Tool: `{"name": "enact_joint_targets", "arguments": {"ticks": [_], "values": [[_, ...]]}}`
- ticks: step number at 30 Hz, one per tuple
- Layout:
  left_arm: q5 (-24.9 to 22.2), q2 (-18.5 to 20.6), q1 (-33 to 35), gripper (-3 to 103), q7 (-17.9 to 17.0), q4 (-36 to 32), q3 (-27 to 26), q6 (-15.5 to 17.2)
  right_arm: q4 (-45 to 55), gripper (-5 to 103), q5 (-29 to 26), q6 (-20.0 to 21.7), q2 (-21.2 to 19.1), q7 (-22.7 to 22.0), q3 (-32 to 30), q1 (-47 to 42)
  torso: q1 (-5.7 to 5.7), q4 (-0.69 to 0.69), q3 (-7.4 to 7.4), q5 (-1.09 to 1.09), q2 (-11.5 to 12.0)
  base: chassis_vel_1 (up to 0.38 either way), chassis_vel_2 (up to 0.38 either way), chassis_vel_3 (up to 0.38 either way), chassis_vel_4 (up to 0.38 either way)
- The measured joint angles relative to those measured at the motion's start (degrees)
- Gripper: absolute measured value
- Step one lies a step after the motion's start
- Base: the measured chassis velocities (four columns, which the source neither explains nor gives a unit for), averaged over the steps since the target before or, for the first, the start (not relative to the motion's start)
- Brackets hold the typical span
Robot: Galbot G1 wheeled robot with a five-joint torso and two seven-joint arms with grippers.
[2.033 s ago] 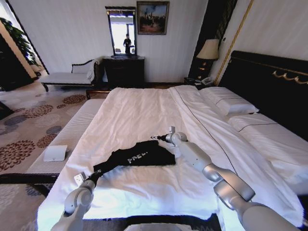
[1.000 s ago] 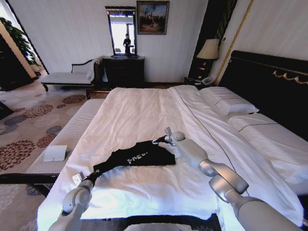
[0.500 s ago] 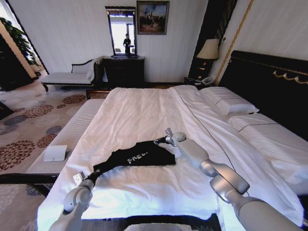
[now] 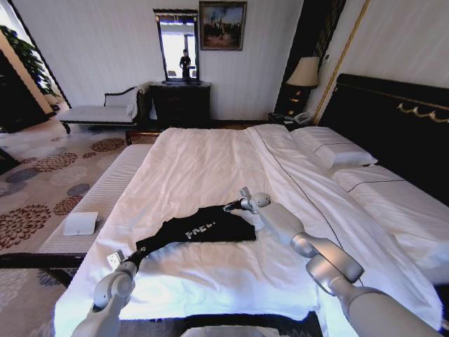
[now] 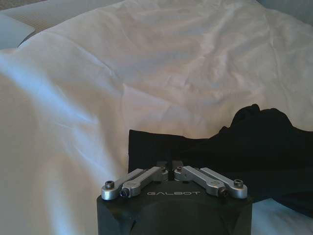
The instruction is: Fold the clothes on the bed.
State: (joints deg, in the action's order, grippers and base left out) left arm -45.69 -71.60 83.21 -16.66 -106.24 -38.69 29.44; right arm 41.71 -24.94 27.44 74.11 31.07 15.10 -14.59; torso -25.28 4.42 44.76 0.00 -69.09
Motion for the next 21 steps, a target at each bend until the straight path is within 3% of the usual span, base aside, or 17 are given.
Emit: {"name": "enact_joint_targets", "arguments": {"ticks": [1,4,10,13,21], "values": [[0.00,0.00,0.00,0,0.00,0.00,0.00,0.00,0.00,49,0.00,0.00,0.00,0.00,0.00,0.00,0.00,0.00,0.00,0.00,0.00,0.000,0.000,0.000,0.000],[-0.05,0.07,0.02,0,0.01,0.02,-0.12,0.00,-0.16,33,0.76,-0.03,0.16,0.01,0.04,-0.01,0.00,0.00,0.00,0.00,0.00,0.000,0.000,0.000,0.000],[-0.07,0.07,0.03,0,0.01,0.05,-0.16,-0.03,-0.16,16,1.01,-0.45,0.15,-0.02,0.09,0.04,0.00,0.00,0.00,0.00,0.00,0.000,0.000,0.000,0.000],[-0.07,0.07,0.02,0,-0.05,0.04,-0.17,-0.06,0.75,2,0.84,-1.22,-0.33,-0.13,0.06,-0.07,0.00,0.00,0.00,0.00,0.00,0.000,0.000,0.000,0.000],[-0.53,0.72,-0.20,0,-0.28,-0.92,-0.47,-0.07,4.46,0,-1.94,-4.68,-2.63,0.17,-1.24,-1.68,0.00,-0.01,0.00,0.00,0.00,0.000,0.000,0.000,0.000]]}}
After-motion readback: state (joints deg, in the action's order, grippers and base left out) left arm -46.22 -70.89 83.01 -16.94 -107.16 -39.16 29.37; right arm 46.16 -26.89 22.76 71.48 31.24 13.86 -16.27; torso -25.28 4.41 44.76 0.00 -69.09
